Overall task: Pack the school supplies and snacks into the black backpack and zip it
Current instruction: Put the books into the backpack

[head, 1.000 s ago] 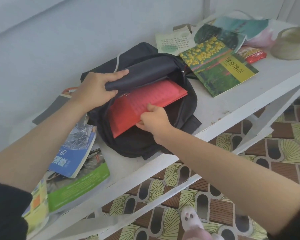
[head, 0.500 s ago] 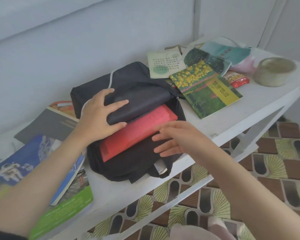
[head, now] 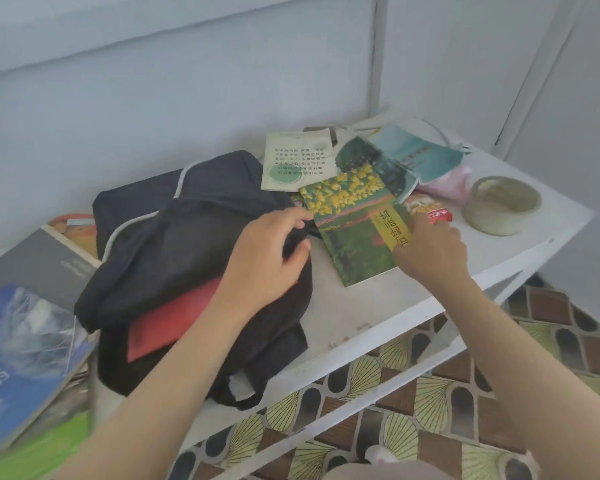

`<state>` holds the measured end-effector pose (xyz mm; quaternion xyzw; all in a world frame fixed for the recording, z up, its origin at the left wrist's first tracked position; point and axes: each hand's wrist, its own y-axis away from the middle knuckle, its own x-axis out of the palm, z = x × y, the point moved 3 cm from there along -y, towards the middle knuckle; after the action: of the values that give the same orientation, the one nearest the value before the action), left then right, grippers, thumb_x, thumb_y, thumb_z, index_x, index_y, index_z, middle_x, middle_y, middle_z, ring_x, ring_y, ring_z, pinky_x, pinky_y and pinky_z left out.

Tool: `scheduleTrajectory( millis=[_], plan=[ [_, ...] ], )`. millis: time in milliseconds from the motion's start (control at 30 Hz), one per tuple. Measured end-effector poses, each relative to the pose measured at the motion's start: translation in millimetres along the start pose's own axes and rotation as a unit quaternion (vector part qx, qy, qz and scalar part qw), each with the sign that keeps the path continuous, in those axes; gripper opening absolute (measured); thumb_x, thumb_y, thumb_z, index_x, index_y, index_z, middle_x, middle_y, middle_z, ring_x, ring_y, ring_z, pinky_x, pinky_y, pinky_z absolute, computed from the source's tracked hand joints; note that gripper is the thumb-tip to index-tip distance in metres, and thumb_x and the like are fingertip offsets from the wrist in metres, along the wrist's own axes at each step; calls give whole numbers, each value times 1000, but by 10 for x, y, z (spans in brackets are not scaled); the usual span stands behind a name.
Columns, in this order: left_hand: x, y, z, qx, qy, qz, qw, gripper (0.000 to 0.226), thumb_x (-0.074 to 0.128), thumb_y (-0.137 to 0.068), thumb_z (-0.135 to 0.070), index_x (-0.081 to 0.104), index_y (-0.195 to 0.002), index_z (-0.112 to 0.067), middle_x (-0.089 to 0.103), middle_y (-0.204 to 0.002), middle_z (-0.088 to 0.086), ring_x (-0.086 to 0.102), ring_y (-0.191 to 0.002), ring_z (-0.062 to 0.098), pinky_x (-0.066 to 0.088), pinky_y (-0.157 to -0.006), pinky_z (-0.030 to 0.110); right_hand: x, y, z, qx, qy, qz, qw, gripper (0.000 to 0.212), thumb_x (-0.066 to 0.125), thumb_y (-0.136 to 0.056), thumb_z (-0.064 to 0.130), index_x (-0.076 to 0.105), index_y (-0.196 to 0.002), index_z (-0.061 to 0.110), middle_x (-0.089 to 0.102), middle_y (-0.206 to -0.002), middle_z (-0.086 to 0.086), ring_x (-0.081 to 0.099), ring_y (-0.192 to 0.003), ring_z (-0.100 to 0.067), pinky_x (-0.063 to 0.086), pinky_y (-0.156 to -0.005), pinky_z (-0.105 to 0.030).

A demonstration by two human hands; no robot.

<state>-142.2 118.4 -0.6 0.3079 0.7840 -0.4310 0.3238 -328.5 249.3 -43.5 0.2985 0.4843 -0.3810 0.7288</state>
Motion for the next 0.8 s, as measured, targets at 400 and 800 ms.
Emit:
scheduleTrajectory(
  millis=[400,800],
  plan=[
    [861,19,-102,-187,-38,74,979,58,57,-89,-34,34,-140,-16,51,-133,5,47,-118,28,39,-95,39,-9,-268,-305,-93,-405,188,890,38,40,-85,-12,61,-98,17,57,-88,1,39,-55,-15,36,-45,-22],
    [638,-96,-192,-340,356,29,870,39,70,-79,-3,61,-109,-28,59,-100,9,60,-96,16,48,-89,25,-282,-198,-457,-164,-623,178,744,39,37,-92,-13,62,-94,16,67,-83,11,49,-55,-13,45,-48,-22]
  ],
)
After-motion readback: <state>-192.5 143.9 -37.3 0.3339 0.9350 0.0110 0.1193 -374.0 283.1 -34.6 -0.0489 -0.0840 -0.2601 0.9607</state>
